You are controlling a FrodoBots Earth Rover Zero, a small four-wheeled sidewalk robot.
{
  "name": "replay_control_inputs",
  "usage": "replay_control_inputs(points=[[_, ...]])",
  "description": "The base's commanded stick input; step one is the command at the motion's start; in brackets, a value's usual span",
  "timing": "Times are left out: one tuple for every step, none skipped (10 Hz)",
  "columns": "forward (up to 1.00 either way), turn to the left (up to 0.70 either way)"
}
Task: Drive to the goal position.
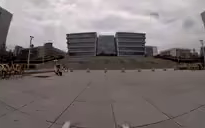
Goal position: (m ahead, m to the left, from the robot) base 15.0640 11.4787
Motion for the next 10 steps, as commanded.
replay_control_inputs(points=[[0.70,0.02],[0.70,0.02],[0.70,0.02],[0.70,0.02],[0.70,0.02],[0.70,0.02],[0.70,0.02],[0.70,0.02],[0.70,0.02],[0.70,0.02]])
